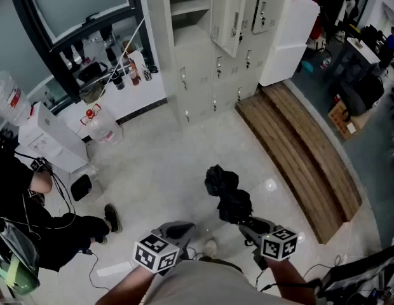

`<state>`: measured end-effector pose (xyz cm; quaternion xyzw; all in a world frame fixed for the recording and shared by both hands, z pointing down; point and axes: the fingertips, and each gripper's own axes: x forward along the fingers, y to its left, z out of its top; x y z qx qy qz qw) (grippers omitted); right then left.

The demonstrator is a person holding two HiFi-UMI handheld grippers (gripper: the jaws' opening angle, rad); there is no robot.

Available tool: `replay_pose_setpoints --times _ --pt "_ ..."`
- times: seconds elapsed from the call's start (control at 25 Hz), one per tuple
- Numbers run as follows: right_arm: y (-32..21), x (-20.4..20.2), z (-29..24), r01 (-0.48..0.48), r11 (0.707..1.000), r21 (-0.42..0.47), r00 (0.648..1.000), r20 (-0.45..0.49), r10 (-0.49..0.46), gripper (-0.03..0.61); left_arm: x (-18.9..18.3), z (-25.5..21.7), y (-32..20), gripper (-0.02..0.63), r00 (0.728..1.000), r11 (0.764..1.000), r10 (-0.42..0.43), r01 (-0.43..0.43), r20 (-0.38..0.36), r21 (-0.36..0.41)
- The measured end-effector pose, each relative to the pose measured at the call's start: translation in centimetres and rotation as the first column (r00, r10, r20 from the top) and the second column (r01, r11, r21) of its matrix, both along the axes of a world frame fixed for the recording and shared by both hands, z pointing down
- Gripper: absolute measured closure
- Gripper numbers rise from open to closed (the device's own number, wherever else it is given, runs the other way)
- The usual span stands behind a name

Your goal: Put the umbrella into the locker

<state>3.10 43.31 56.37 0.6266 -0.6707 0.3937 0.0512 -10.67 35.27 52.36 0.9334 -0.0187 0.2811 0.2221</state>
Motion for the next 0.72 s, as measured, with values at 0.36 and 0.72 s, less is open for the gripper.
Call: replay_pose_setpoints --times 0.36,0.72 --pt "1.3 -1.4 -2.5 -0.017 0.999 0.028 1.000 -0.011 0.017 0.420 -0.3 -2.1 0.6 0.603 0.999 0.998 0.037 -0.036 -0.013 0.060" --pt "1.1 -0.2 -2.9 0.034 0.999 0.033 0.999 -0.030 -0.033 0.420 0.7 -2.3 2.1 0.603 0.999 0.999 -0.001 0.002 -0.033 0.039"
